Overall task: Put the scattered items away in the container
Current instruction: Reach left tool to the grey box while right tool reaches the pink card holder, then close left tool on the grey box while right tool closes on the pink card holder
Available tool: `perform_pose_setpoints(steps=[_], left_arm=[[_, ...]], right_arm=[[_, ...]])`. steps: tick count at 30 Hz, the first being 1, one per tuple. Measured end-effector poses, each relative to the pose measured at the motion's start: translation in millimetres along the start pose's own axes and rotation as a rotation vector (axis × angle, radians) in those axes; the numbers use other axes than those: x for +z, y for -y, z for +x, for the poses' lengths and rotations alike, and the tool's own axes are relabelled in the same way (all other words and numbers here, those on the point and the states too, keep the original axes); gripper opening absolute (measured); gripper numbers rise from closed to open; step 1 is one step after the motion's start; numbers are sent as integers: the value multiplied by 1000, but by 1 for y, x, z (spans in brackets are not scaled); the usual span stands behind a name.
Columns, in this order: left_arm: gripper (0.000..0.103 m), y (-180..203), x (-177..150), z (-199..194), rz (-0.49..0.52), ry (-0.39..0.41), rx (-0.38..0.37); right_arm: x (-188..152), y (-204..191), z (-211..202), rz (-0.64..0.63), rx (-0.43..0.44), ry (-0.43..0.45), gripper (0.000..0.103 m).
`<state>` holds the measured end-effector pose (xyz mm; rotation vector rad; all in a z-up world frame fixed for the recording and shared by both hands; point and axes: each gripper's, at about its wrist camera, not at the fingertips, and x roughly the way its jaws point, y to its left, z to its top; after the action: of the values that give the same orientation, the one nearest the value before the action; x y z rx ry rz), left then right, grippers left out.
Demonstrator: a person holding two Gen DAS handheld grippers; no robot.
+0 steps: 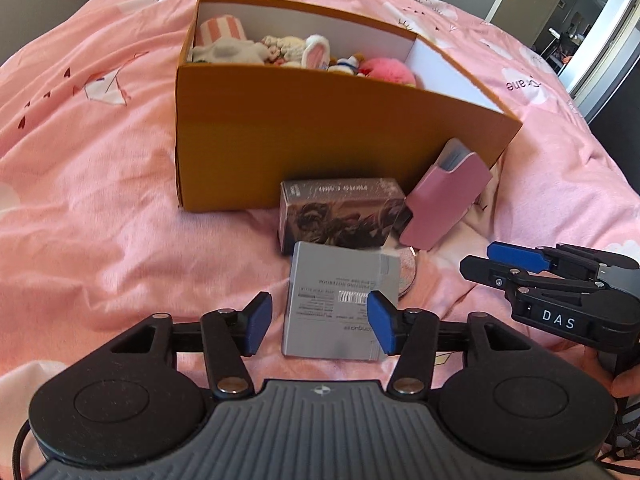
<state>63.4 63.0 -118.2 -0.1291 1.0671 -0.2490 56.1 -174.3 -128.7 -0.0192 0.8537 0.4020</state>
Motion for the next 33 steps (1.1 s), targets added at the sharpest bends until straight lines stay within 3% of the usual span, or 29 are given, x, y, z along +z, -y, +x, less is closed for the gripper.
perform_pose_setpoints(steps=[12, 14, 17, 22, 24, 26, 33], left_arm=[[65, -12, -2, 40, -66, -81, -17], [73, -14, -3, 46, -80, -84, -29], [78, -12, -3, 52, -80, -90, -69], [82, -10, -4, 55, -62, -96, -74], [73, -10, -6, 51, -60, -91, -75], [57, -10, -7, 46, -71, -97, -107], [52, -6, -8, 35, -73, -92, -186]], right_arm=[[-5, 13, 18, 65, -8, -34, 50], [-5, 13, 21, 69, -9, -38, 50], [-6, 13, 24, 72, -10, -47, 50], [-6, 13, 29, 71, -3, -55, 50], [-6, 13, 31, 73, 1, -57, 50], [-7, 14, 31, 79, 5, -59, 50], [-8, 11, 33, 68, 34, -70, 49]])
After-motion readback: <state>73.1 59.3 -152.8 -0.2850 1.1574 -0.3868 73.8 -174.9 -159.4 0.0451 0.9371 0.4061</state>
